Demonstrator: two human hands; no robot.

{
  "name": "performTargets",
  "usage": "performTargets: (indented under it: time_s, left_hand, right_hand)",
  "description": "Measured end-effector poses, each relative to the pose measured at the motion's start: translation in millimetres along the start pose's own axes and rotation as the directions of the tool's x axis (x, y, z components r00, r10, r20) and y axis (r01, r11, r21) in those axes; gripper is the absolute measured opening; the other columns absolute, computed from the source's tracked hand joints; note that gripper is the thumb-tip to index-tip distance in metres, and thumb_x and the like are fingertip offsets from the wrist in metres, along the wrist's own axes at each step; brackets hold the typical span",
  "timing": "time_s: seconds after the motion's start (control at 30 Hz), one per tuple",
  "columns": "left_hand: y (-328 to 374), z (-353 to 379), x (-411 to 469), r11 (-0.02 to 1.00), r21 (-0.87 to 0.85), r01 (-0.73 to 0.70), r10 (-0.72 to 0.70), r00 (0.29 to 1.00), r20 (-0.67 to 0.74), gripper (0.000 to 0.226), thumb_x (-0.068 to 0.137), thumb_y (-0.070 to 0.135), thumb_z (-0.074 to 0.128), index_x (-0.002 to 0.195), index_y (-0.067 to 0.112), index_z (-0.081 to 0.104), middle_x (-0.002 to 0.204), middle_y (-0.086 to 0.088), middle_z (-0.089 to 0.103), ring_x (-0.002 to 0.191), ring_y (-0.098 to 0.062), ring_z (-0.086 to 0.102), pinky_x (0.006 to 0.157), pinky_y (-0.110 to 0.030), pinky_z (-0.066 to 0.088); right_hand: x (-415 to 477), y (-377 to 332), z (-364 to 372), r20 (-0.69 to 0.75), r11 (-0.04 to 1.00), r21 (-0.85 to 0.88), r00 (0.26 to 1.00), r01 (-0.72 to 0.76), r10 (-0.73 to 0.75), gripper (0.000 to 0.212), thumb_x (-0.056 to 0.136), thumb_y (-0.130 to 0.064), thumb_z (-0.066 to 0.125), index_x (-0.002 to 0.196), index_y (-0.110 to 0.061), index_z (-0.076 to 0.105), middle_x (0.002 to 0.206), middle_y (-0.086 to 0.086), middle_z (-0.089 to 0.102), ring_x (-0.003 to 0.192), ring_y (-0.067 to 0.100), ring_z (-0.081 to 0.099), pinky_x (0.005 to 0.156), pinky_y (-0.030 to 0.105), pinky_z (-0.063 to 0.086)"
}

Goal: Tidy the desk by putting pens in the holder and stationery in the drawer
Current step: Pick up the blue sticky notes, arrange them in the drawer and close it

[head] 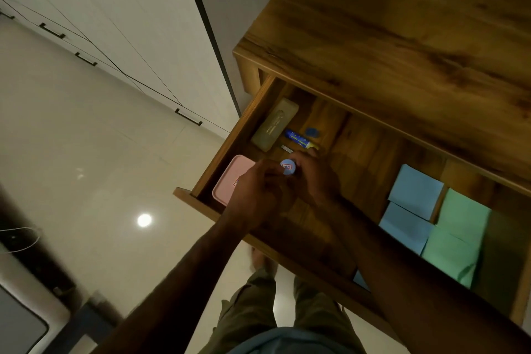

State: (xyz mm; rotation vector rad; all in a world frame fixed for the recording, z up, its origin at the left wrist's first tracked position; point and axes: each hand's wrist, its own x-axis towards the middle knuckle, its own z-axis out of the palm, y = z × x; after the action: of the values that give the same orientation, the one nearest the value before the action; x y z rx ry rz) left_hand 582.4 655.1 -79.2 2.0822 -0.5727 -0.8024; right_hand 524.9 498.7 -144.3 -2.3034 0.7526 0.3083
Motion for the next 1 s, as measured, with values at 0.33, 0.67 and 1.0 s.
performTargets:
  time_s: [0.33,0.67,1.0]
  left_hand:
    - [3,-2,-5,0.997,0.026,-0.066,0.064,0.994,0.088,0.031,0.089,0.003,0.066,0.118,0.013,0.061,0.117,-0.003,0.067,0.105,-0.016,0.066,0.084,-0.032,0.060]
    - [10,-3,-29,0.911,0.176,-0.374,0.199,0.769,0.607,0.030,0.092,0.009,0.065,0.122,0.006,0.060,0.114,0.001,0.061,0.095,0.016,0.055,0.085,0.001,0.037]
    - [12,6,-47,0.689,0.272,-0.672,0.213,0.547,0.810,0.035,0.100,0.035,0.052,0.128,0.018,0.061,0.130,0.001,0.062,0.119,-0.012,0.057,0.090,0.000,0.024]
  right_hand:
    - [-13,0,2,-0.011,1.000,0.009,1.000,-0.010,0.010,0.056,0.087,-0.027,0.072,0.139,-0.025,0.051,0.138,0.005,0.050,0.120,0.027,0.056,0.093,0.042,0.051]
    - [-114,13,-18,-0.043,0.993,0.076,0.995,-0.089,0.092,0.036,0.092,-0.024,0.067,0.127,-0.031,0.063,0.130,-0.007,0.059,0.118,0.016,0.058,0.102,0.029,0.046]
    - [-216,11,-14,0.036,0.976,0.129,0.985,-0.175,0.172,0.006,0.094,-0.045,0.058,0.099,-0.047,0.061,0.096,-0.025,0.060,0.094,0.002,0.063,0.089,0.023,0.053]
